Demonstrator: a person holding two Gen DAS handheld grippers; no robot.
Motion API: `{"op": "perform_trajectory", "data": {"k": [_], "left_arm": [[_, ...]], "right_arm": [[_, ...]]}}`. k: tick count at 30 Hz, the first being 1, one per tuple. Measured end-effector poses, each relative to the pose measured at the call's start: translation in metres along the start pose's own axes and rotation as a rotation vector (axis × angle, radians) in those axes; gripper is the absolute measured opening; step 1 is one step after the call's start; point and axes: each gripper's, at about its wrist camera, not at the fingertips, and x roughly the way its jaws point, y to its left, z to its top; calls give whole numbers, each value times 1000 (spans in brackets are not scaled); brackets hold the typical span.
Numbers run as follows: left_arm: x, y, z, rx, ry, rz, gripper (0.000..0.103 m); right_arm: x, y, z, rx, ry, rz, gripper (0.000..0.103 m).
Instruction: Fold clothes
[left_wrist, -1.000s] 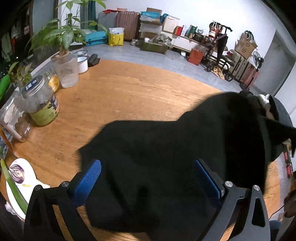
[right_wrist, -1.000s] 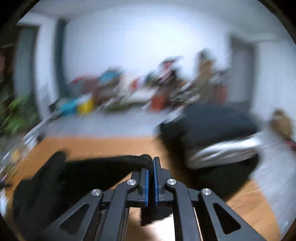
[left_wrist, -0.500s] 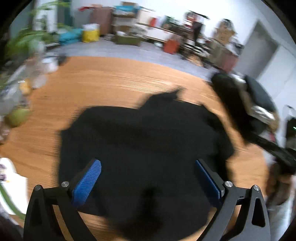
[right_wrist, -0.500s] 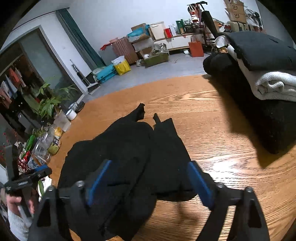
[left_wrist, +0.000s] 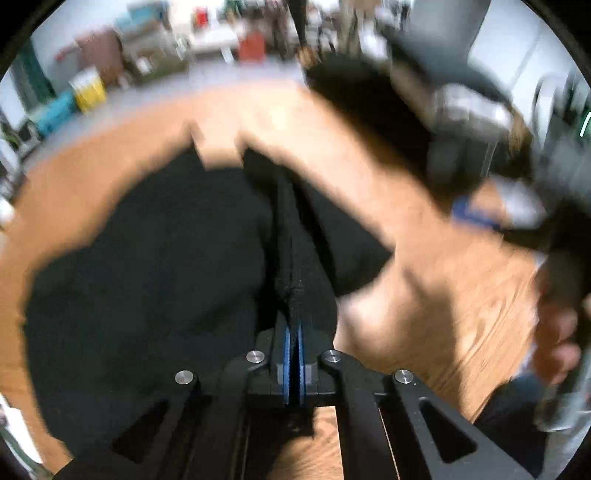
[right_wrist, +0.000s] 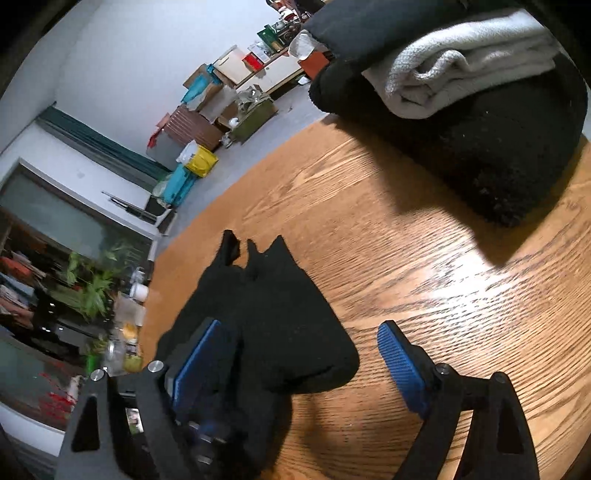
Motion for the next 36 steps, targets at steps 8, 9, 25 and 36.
{"op": "perform_trajectory", "data": {"k": [8,9,25,36], "left_arm": [[-202,100,36,-168,-411,203,3],[-211,108,34,-183,-423,222,3],[-267,172,-7,-299,-485,328,3],[-371,158,-24,-269,-767,336,3]], "right_arm": [[30,11,-7,-94,155,-54,93],[37,12,-9,-105,178,-72,93],[14,55,3,-322,-42,-71,4],[-220,85,8,-375,-722,-62,4]]}}
